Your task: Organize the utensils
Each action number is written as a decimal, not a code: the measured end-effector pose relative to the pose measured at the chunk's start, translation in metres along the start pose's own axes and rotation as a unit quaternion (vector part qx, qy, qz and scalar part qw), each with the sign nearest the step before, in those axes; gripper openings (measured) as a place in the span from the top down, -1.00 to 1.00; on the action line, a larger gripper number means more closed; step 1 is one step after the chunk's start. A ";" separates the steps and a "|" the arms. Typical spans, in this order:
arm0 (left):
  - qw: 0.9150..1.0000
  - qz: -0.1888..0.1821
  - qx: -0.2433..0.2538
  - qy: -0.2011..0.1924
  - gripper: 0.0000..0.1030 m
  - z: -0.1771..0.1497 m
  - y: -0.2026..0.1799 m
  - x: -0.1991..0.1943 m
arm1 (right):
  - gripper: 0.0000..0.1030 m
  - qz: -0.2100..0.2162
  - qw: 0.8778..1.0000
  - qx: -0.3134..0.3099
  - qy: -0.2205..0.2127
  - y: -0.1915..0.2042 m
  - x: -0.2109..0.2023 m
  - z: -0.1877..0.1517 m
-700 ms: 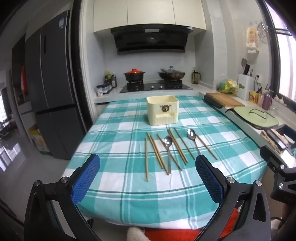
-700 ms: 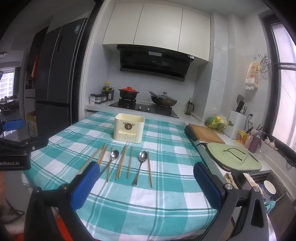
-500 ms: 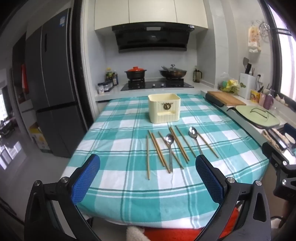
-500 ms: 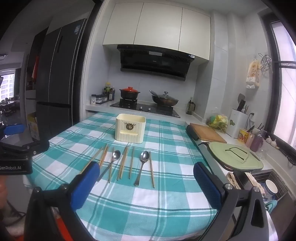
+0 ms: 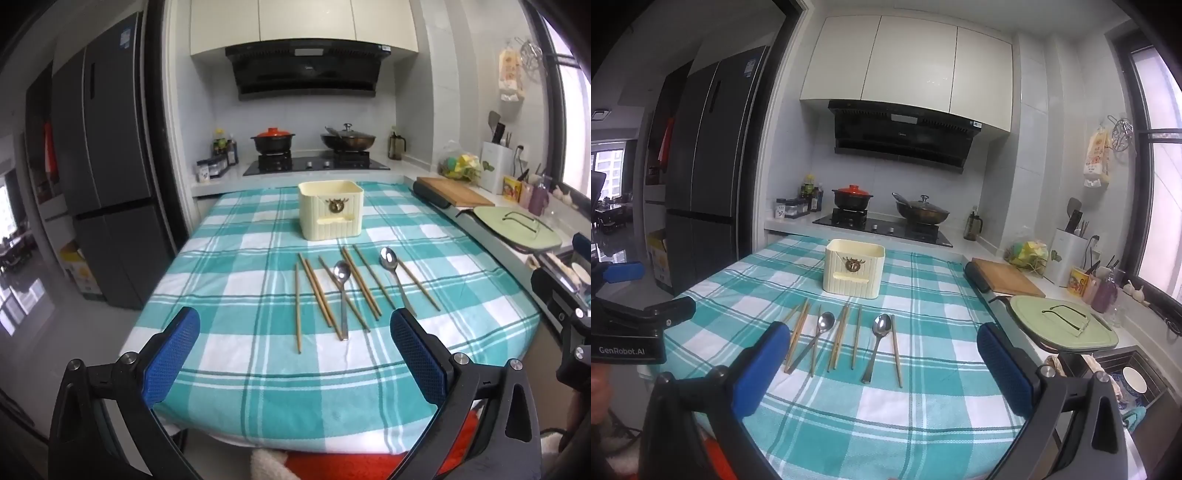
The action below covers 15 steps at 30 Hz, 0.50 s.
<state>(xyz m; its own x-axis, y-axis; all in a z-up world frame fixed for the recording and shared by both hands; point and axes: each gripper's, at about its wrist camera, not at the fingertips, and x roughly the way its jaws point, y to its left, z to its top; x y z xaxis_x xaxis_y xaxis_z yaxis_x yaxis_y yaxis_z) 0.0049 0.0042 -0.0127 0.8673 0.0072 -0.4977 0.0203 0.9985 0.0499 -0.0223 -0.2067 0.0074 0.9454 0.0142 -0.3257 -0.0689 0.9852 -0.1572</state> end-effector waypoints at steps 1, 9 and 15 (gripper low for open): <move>1.000 0.000 0.001 0.000 -0.99 0.000 0.000 0.000 | -1.00 0.000 1.000 0.001 0.000 -0.001 0.000 0.000; 1.000 0.000 0.003 0.006 -0.99 0.001 0.000 0.006 | -1.00 -0.001 1.000 0.005 0.001 -0.005 0.002 -0.001; 1.000 -0.003 0.004 0.012 -0.99 -0.001 -0.002 0.010 | -1.00 -0.001 1.000 0.006 0.004 -0.006 0.004 -0.002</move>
<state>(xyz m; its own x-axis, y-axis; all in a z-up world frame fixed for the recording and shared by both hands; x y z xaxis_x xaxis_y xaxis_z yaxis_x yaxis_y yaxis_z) 0.0135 0.0028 -0.0188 0.8552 0.0036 -0.5184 0.0292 0.9981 0.0551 -0.0190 -0.2134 0.0052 0.9429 0.0101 -0.3329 -0.0624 0.9872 -0.1470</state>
